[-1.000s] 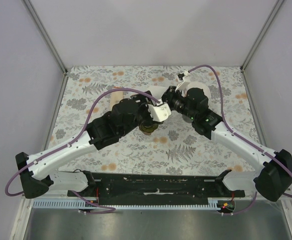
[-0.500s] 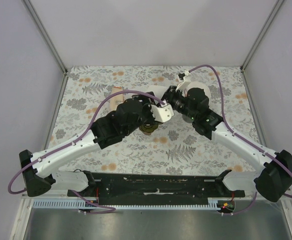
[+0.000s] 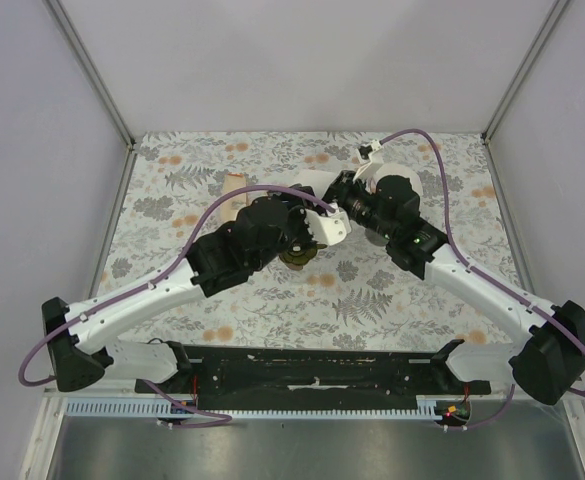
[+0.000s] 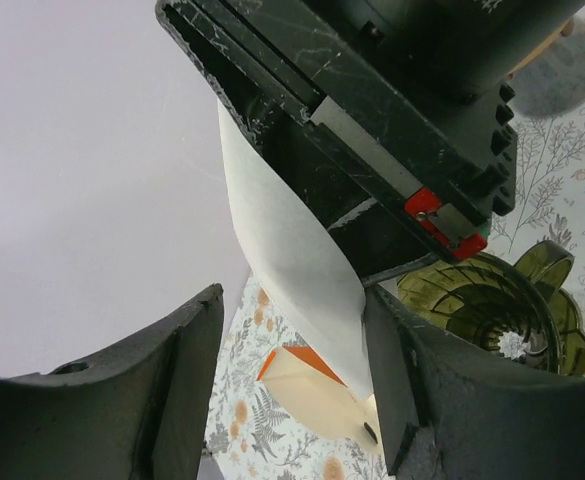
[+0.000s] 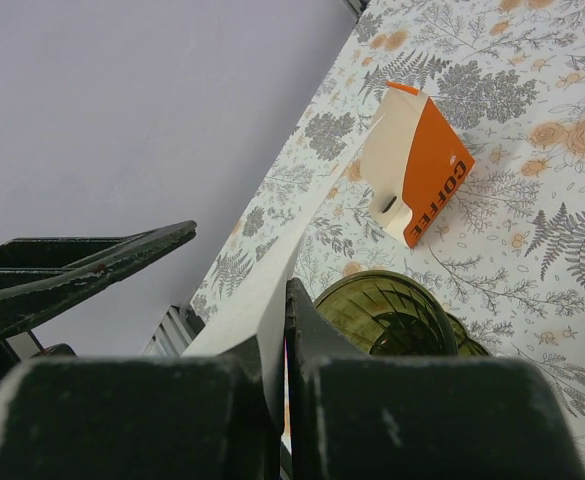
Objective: Place the coffee filter in the dripper
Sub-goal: Place the coffee filter in the coffee dripper.
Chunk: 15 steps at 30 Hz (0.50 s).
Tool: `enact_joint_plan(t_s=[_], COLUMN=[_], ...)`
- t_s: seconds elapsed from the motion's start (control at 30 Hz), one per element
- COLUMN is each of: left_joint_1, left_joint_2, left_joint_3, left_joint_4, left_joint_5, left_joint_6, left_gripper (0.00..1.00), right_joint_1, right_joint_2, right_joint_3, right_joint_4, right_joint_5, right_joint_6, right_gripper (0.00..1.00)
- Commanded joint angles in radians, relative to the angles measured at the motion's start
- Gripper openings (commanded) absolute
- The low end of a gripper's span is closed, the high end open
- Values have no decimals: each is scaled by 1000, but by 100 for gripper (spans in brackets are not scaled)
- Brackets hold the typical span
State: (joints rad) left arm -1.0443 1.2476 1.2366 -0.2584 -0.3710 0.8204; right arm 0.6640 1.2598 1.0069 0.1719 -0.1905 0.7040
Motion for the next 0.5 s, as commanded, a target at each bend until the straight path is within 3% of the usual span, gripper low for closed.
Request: enact_joint_plan(t_s=[0.0, 0.13, 0.3, 0.47], left_joint_1=[3, 16, 50, 49], left_joint_2=[15, 42, 72, 82], left_joint_3=[14, 29, 76, 101], left_joint_4=[41, 45, 113, 82], left_joint_5=[-45, -75, -105, -92], left_joint_6=[49, 86, 151, 112], left_gripper=[64, 61, 50, 38], right_joint_1=[2, 2, 2, 2], right_joint_2=[-25, -36, -43, -36], right_joint_3=[24, 21, 4, 2], right_joint_4=[49, 41, 43, 52], right_joint_5=[-17, -10, 10, -6], right_joint_6=[0, -1, -5, -5], right_gripper=[0, 0, 0, 0])
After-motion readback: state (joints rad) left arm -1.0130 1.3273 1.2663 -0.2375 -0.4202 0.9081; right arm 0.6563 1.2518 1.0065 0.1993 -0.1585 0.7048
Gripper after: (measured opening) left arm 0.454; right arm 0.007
